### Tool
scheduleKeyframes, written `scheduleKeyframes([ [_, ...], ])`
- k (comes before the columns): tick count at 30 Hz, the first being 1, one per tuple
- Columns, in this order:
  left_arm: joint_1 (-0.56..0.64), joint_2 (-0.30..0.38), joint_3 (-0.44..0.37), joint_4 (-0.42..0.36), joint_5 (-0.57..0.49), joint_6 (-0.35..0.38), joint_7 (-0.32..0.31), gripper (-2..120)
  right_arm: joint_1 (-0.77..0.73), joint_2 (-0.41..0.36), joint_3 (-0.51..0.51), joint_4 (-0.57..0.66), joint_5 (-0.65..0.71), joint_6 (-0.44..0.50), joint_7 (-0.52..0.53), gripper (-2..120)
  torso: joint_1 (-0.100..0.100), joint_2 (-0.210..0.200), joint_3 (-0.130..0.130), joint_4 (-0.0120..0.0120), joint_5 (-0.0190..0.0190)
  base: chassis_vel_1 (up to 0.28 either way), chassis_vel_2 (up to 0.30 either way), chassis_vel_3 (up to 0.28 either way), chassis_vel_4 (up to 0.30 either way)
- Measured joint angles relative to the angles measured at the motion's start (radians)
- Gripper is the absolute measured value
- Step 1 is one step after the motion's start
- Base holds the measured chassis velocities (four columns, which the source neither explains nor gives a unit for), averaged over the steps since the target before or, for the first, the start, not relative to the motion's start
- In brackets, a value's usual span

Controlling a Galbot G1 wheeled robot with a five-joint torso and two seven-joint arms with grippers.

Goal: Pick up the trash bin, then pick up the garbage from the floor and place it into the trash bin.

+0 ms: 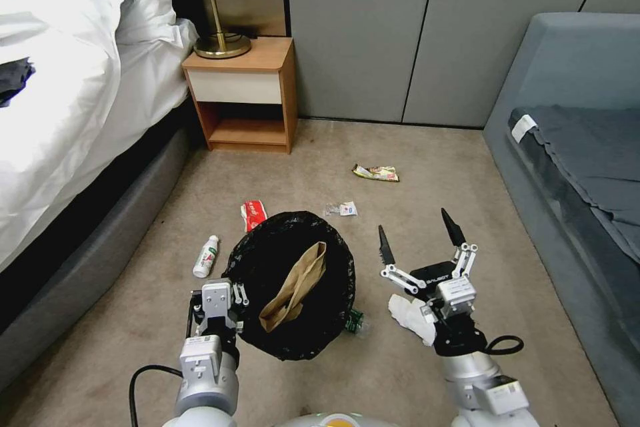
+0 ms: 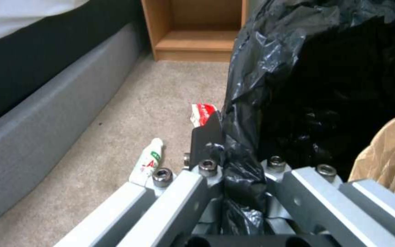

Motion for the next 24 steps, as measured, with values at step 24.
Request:
scheduleKeyframes([
  [24, -0.001, 0.001, -0.001, 0.005, 0.005, 0.0, 0.004, 1, 0.136, -0.171, 0.012, -0.38, 0.18, -0.528, -0.099, 100, 0.0, 0.0, 0.0, 0.0, 0.0001, 0.0, 0.0, 0.0, 0.0],
])
